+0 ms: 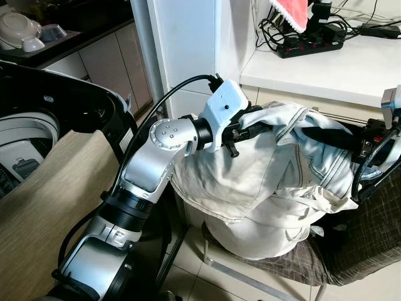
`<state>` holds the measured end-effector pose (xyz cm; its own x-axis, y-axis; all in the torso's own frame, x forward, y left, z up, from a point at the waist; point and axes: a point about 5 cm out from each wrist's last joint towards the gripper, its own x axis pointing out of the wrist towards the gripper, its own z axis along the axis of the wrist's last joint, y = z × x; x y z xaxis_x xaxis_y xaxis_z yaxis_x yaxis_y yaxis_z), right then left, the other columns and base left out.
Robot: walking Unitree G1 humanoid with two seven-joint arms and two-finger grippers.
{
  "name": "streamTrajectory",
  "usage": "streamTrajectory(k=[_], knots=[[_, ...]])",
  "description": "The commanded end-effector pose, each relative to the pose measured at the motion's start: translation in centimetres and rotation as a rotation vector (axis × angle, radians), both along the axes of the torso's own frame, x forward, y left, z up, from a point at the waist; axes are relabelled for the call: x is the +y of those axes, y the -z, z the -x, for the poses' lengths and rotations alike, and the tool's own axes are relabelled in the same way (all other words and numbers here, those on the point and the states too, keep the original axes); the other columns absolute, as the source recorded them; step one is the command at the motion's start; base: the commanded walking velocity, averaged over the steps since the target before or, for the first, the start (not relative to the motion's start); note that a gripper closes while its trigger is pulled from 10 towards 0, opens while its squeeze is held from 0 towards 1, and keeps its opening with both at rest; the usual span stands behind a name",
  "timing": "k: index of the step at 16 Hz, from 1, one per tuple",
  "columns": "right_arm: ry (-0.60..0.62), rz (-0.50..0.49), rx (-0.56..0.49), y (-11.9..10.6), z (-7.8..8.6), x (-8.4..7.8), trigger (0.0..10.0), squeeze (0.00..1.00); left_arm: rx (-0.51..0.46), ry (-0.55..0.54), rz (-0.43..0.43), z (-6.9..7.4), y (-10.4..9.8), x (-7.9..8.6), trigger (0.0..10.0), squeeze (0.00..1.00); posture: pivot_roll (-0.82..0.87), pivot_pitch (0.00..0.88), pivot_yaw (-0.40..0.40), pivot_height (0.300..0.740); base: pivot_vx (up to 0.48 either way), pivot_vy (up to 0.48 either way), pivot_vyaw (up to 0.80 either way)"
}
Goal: Clothes washing
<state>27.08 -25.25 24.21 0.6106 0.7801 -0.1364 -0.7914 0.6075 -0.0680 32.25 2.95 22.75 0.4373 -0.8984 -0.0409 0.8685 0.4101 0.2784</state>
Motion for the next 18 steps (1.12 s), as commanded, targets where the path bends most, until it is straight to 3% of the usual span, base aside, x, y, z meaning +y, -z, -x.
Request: streamTrajectory(k=[1, 5, 8, 9, 10, 12, 13, 14, 15, 16, 17, 18], knots=[[0.005, 0.003, -0.061, -1.3, -0.3, 0.2, 10.0, 1.0, -0.005, -0.048, 0.018, -0.5, -0.4, 0.8, 0.0, 0.0, -0.13, 0.0, 0.084, 0.74, 0.0, 0.0, 0.0], [0.025, -0.021, -0.064, -1.4, -0.4, 0.0, 10.0, 1.0, -0.019, -0.083, 0.028, -1.1, -0.6, 1.2, 0.0, 0.0, -0.13, 0.0, 0.09, 0.74, 0.0, 0.0, 0.0], [0.025, -0.036, -0.079, -1.9, -0.2, -0.1, 10.0, 1.0, 0.002, -0.119, 0.082, -1.3, -0.9, 2.3, 0.0, 0.0, -0.13, 0.0, 0.093, 0.74, 0.0, 0.0, 0.0], [0.026, -0.055, -0.121, -2.6, 0.2, 0.1, 10.0, 1.0, -0.014, -0.192, 0.08, -1.9, -1.6, 6.0, 0.0, 0.0, -0.13, 0.0, 0.095, 0.74, 0.0, 0.0, 0.0], [0.014, -0.056, -0.122, -2.7, 0.4, 0.3, 10.0, 0.0, -0.026, -0.218, 0.088, -2.2, -2.3, 7.4, 0.0, 0.0, -0.13, 0.0, 0.096, 0.74, 0.0, 0.0, 0.0], [-0.009, -0.043, -0.124, -2.7, 0.9, 0.7, 10.0, 0.0, -0.077, -0.306, 0.068, -2.6, -5.4, 12.4, 0.0, 0.0, -0.12, 0.0, 0.09, 0.74, 0.0, 0.0, 0.0], [-0.013, -0.033, -0.127, -2.6, 1.0, 0.9, 10.0, 0.0, -0.123, -0.372, -0.002, -2.7, -7.4, 15.8, 0.0, 0.0, -0.12, 0.0, 0.09, 0.74, 0.0, 0.0, 0.0], [-0.021, -0.031, -0.141, -2.8, 1.0, 1.4, 10.0, 0.0, -0.184, -0.528, -0.114, -2.9, -9.5, 19.9, 0.0, 0.0, -0.12, 0.0, 0.09, 0.74, 0.0, 0.0, 0.0], [-0.026, -0.033, -0.148, -2.9, 0.9, 1.7, 10.0, 0.0, -0.214, -0.606, -0.169, -2.9, -10.5, 21.7, 0.0, 0.0, -0.12, 0.0, 0.09, 0.74, 0.0, 0.0, 0.0], [-0.06, -0.047, -0.169, -3.1, 1.1, 3.0, 10.0, 0.0, -0.326, -0.896, -0.319, -2.6, -13.4, 26.3, 0.0, 0.0, -0.11, 0.0, 0.089, 0.74, 0.0, 0.0, 0.0], [-0.068, -0.068, -0.2, -3.5, 1.0, 3.7, 10.0, 0.0, -0.506, -1.29, -0.413, -1.5, -16.7, 30.4, 0.0, 0.0, -0.1, 0.0, 0.088, 0.74, 0.0, 0.0, 0.0], [-0.051, -0.077, -0.216, -3.7, 0.9, 3.8, 10.0, 0.0, -0.62, -1.483, -0.377, -0.5, -18.4, 32.1, 0.0, 0.0, -0.1, 0.0, 0.088, 0.74, 0.0, 0.0, 0.0]])
